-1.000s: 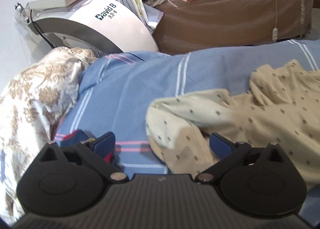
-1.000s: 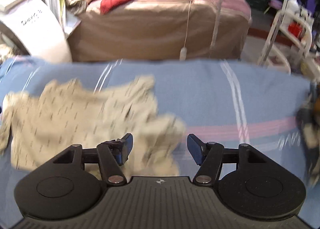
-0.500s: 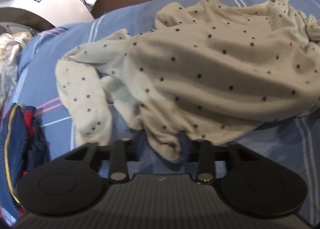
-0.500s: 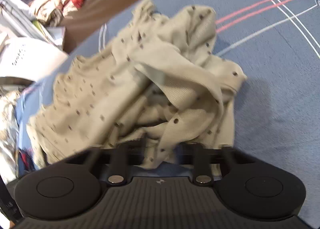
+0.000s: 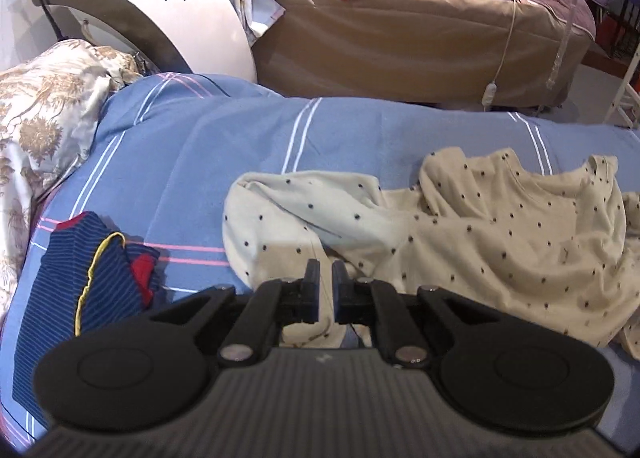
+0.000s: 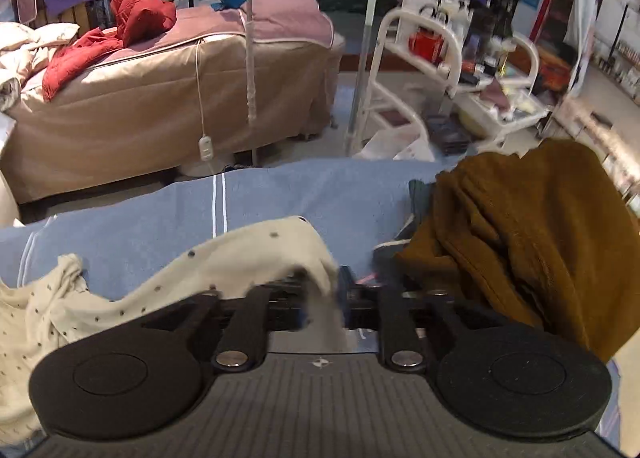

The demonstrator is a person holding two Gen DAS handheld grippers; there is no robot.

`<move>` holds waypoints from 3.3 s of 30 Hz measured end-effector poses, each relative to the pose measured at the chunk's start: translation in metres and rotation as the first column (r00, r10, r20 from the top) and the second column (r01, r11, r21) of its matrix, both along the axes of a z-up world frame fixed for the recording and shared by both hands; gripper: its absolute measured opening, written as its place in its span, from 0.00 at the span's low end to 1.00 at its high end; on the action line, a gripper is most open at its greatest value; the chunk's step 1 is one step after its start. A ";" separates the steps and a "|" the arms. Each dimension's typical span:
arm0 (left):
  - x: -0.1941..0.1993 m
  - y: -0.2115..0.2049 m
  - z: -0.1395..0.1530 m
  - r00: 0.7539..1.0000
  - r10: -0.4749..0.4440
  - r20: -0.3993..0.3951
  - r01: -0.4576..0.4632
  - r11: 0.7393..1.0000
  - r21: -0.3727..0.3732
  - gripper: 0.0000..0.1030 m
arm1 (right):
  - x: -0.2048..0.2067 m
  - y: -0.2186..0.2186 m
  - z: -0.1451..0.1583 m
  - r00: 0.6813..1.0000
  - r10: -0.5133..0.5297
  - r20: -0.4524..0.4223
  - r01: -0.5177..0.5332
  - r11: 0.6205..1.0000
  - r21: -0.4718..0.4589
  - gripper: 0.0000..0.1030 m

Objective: Fold small clothes

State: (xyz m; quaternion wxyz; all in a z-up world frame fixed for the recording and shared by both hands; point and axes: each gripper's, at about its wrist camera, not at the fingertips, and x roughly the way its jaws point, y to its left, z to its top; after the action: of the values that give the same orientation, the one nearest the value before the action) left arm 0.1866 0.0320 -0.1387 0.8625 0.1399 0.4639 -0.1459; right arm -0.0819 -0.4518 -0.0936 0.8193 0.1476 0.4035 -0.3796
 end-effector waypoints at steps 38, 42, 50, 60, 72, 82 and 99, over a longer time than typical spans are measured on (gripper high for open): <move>-0.097 -0.038 -0.109 0.923 -0.369 -0.112 0.379 0.921 0.089 0.70 | 0.001 0.161 -0.136 0.997 -0.043 0.067 -0.019 0.688 0.725 0.13; -0.085 -0.038 -0.103 0.940 -0.313 -0.136 0.324 0.944 0.060 0.32 | -0.013 0.161 -0.144 0.983 -0.164 0.079 0.046 0.643 0.765 0.08; -0.061 -0.008 -0.051 0.957 -0.227 -0.181 0.202 0.969 -0.143 0.09 | -0.025 0.161 -0.102 0.985 -0.101 0.137 -0.019 0.732 0.681 0.05; -0.006 -0.010 0.071 0.964 -0.263 0.040 0.265 0.939 -0.220 0.09 | -0.022 0.121 0.004 0.931 0.017 0.365 -0.230 0.804 0.548 0.05; 0.026 -0.025 -0.002 0.988 -0.136 -0.072 0.125 0.982 -0.142 1.00 | 0.033 0.099 -0.051 0.961 0.049 0.272 -0.179 0.860 0.478 0.05; -0.071 -0.007 -0.076 0.933 -0.356 -0.052 0.359 0.929 0.091 0.80 | 0.032 0.107 -0.060 0.969 0.023 0.247 -0.154 0.836 0.527 0.05; -0.049 0.039 0.011 0.949 -0.231 -0.215 0.164 0.943 -0.290 0.05 | -0.008 0.129 -0.016 0.960 0.088 0.266 -0.227 0.799 0.557 0.05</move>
State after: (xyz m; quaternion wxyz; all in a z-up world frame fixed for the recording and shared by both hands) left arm 0.1372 0.0713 -0.1276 0.7901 0.0488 0.5266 -0.3099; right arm -0.0897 -0.3230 -0.1092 0.8040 0.3991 0.4149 -0.1487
